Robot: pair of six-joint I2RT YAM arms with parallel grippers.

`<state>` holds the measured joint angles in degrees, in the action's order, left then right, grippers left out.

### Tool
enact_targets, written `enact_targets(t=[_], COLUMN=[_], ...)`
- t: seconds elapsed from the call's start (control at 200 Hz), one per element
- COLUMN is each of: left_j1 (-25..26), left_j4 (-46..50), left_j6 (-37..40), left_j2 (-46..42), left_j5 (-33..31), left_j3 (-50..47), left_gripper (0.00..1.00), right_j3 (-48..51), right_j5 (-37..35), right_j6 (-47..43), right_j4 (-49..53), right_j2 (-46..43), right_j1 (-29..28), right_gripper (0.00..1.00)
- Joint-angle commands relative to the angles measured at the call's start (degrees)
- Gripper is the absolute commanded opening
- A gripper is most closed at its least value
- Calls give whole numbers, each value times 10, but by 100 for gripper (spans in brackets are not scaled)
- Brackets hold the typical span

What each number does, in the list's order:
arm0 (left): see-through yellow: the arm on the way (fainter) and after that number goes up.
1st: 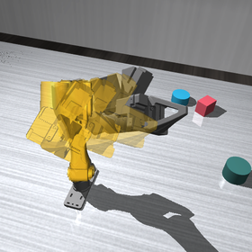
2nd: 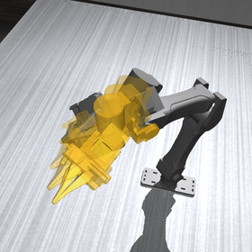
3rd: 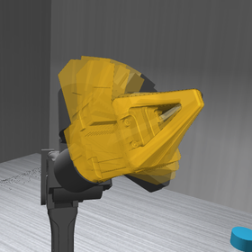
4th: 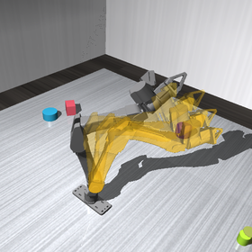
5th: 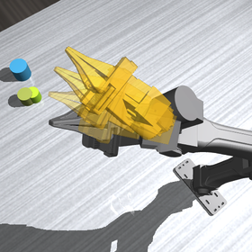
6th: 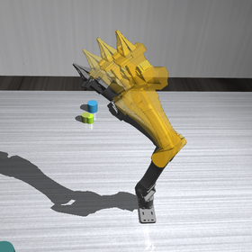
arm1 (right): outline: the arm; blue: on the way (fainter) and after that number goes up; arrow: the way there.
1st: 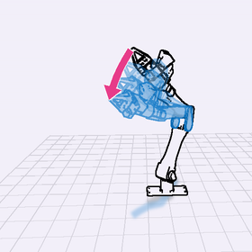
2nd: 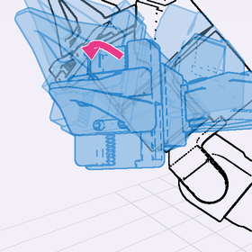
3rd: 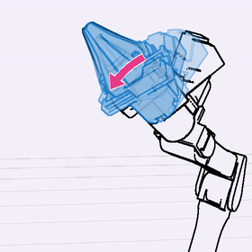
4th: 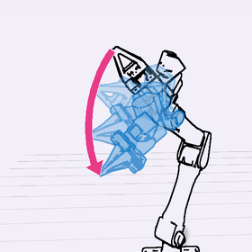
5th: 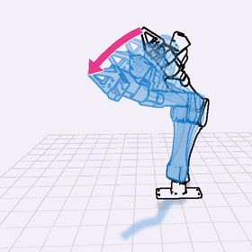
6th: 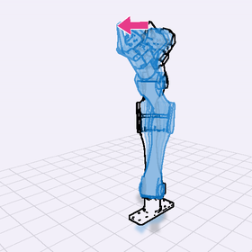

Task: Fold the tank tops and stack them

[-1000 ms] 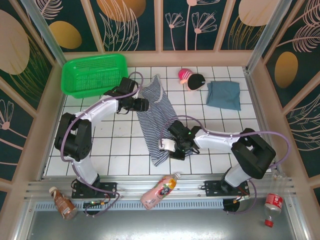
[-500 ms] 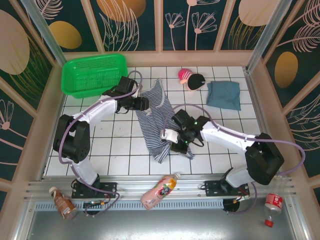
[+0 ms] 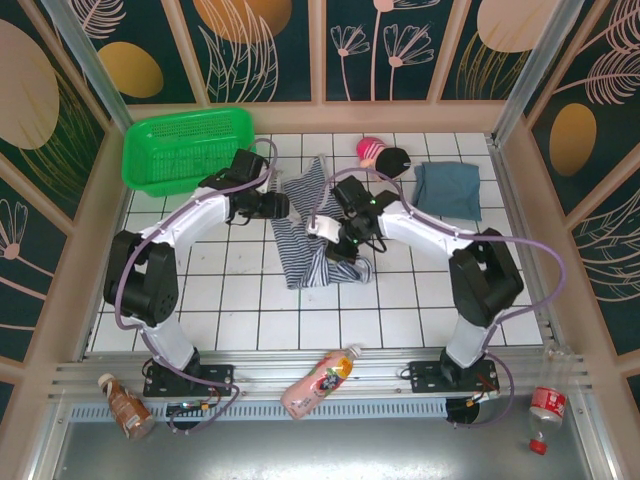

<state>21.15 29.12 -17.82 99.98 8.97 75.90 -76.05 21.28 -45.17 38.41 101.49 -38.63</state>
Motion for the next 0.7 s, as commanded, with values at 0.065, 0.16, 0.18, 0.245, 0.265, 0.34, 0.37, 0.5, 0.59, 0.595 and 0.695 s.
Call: enact_targets(t=[0.065,0.16,0.18,0.245,0.265,0.34,0.37,0.5,0.59,0.595,0.695], left_j1=[-20,-32,-36,-46,-49,-55,-57,-58,-59,-59,-59], left_j4=[32,36,36,40,42,42,40,34,26,26,14], left_j6=[-14,-19,-20,-27,-29,-37,-39,-41,-41,-41,-41], left_j2=[-47,-64,-67,-74,-77,-84,-88,-97,-97,-97,-96], left_j5=[-12,-23,-25,-32,-35,-38,-37,-23,-9,-8,20], left_j3=[-27,-40,-44,-51,-53,-63,-67,-86,-100,-100,-110], left_gripper=[64,64,64,64,64,64,64,64,64,64,64], right_j3=[-75,-103,-109,-134,-143,-165,-174,-210,-231,-232,-243], right_j5=[21,32,33,31,33,42,42,36,36,36,36], right_j6=[-30,-30,-31,-33,-33,-30,-30,-37,-38,-38,-39], right_j4=[-9,-14,-14,-18,-17,-26,-25,-27,-30,-30,-40], right_j2=[67,95,100,120,127,146,155,183,197,198,217], right_j1=[13,16,16,16,17,17,17,22,29,29,31], right_gripper=[7,7,7,7,7,7,7,7,8,8,10])
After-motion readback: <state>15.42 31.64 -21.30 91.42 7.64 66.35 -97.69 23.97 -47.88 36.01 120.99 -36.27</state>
